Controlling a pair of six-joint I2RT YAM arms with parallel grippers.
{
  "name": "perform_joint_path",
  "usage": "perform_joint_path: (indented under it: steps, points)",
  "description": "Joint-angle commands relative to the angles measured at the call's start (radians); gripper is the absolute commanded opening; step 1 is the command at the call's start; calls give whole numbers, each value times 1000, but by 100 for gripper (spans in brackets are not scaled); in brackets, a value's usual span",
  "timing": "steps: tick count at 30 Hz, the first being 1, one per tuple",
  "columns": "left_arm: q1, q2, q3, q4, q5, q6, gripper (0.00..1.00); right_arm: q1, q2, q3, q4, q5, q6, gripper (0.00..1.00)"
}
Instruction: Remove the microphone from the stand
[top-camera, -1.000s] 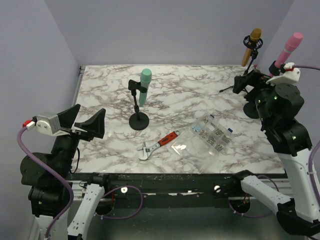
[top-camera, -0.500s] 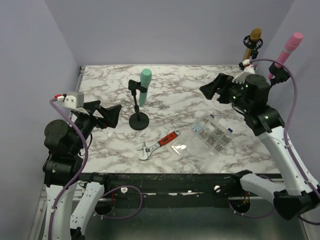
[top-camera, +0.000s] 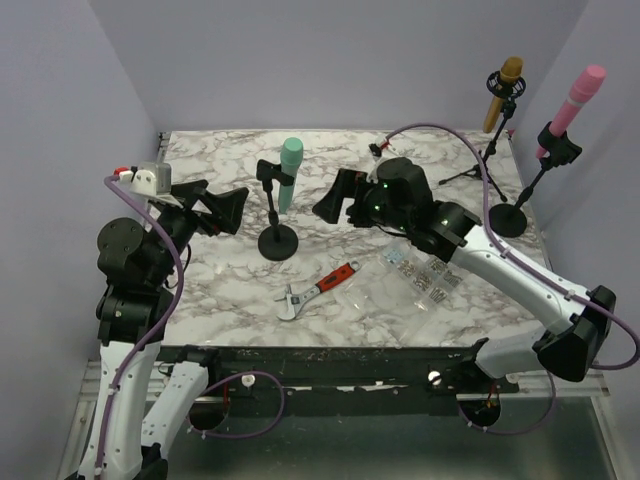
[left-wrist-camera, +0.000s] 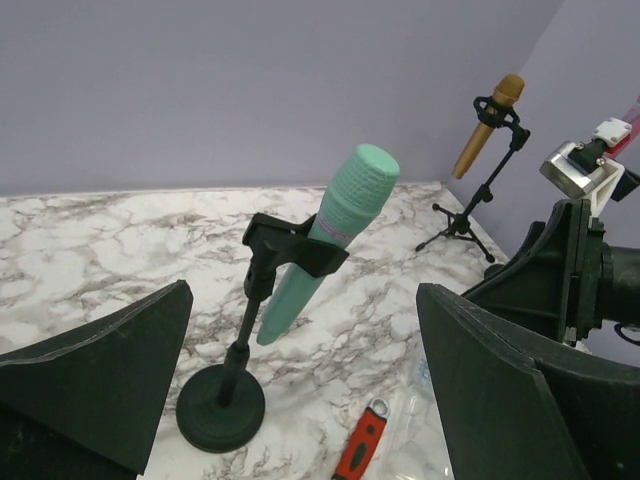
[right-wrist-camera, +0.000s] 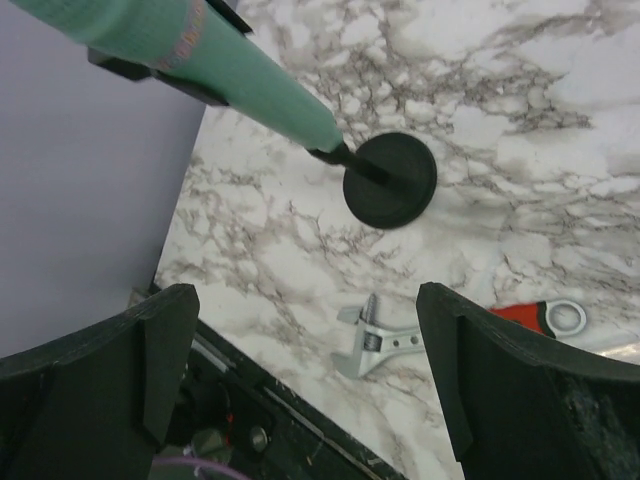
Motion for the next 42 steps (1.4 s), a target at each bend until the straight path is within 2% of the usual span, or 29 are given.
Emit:
perform_joint_path:
  steps: [1,6,12,18,22,26,32,35,42]
  points:
    - [-2,32,-18,123,-34,-9,99,133,66,125,-17,377,74,100]
    - [0,44,-61,119,-49,47,99,235,139,221,14,637,15,100]
    - [42,19,-105,111,-28,61,99,308,262,330,94,828,-71,100]
    - [45,-6,-120,112,-17,64,99,345,366,398,266,931,-192,100]
    - [44,-11,-120,114,-3,60,99,352,454,496,289,963,-249,97]
    - [35,-19,-111,93,-37,79,99,352,527,567,285,1057,-282,97]
    - [7,-30,-109,85,-52,96,99,353,574,569,360,1135,-359,95]
    - [1,-32,-110,83,-59,104,99,352,588,565,400,1148,-390,90]
    - [-5,-34,-112,86,-61,104,99,352,595,536,461,1165,-418,67]
